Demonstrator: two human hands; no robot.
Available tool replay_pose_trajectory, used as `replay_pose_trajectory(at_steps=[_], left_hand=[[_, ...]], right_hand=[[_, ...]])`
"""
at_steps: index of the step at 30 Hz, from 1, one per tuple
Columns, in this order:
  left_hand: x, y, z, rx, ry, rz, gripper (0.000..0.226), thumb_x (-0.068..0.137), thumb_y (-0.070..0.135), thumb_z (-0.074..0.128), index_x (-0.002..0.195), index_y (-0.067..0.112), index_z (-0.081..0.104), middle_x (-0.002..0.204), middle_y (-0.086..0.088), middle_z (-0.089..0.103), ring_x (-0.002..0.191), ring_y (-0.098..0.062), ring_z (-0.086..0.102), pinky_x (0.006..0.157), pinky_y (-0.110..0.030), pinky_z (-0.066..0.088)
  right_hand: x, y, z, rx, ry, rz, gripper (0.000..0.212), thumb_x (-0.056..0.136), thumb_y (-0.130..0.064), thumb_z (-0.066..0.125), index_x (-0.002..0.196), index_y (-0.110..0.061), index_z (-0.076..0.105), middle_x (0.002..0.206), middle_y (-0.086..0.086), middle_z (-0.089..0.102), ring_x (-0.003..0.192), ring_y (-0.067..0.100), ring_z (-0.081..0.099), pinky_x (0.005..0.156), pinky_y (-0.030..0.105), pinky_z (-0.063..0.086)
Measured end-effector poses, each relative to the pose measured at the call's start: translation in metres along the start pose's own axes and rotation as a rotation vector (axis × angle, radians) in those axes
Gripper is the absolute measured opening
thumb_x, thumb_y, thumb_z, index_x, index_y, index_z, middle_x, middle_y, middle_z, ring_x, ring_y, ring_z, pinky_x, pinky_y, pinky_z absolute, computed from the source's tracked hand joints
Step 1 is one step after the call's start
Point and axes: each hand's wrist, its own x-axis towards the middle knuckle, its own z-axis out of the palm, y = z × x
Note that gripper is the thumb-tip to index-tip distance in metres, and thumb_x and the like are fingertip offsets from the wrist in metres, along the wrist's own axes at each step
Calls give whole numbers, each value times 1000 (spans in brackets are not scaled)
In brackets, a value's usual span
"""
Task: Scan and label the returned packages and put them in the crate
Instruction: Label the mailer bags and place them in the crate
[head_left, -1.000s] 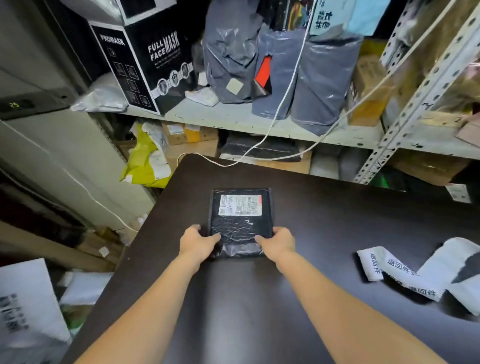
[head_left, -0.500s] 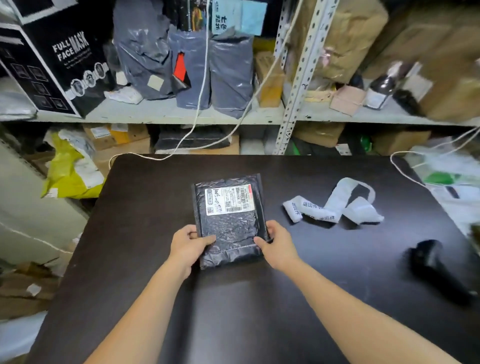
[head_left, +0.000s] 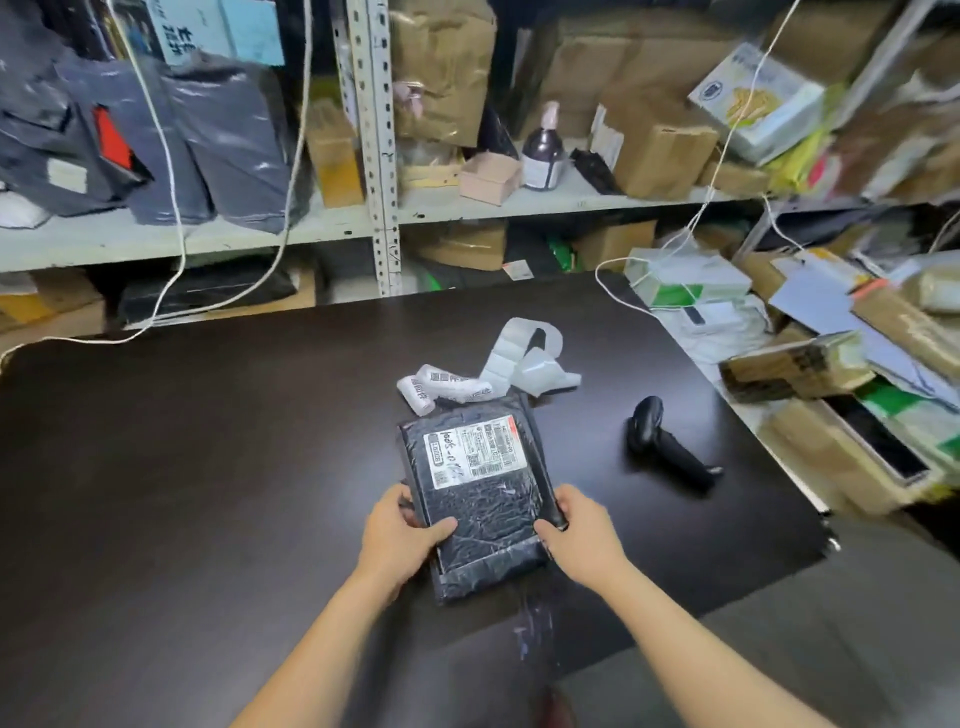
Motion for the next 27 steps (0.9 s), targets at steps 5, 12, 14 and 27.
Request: replay_pose_trajectory(at_steps=[5, 12, 14, 27], left_hand=[[-5, 12, 67, 97, 120, -104, 53, 54, 26, 99, 86, 13, 58, 73, 8, 64, 63, -2, 56, 48, -13, 36], [-11, 5, 129, 247, 247, -236, 60, 47, 34, 100, 81, 22, 52, 79, 3, 64, 77, -20, 63, 63, -30, 43], [-12, 4, 134, 258, 267, -266, 59, 49, 33, 100, 83, 20, 53, 79, 3, 64, 79, -22, 64, 65, -30, 43], [-5, 4, 135, 347, 219, -329, 61, 53, 45, 96, 86, 22, 51, 84, 6, 63, 82, -19, 61, 62, -30, 38]], right_hand=[[17, 58, -22, -65, -41, 20, 11, 91, -27, 66, 92, -23, 55, 81, -9, 61, 77, 17, 59, 68, 34, 50], [33, 108, -51, -176, 78, -14, 20, 90, -44, 65, 89, -24, 61, 83, -12, 63, 79, 16, 62, 65, 29, 44], [45, 115, -70, -101, 251, -63, 15, 89, -38, 67, 89, -25, 62, 88, -11, 61, 86, 19, 62, 65, 30, 41], [151, 133, -133, -571, -5, 108, 37, 87, -27, 69, 118, -16, 52, 118, 9, 62, 108, 32, 62, 76, 35, 45]])
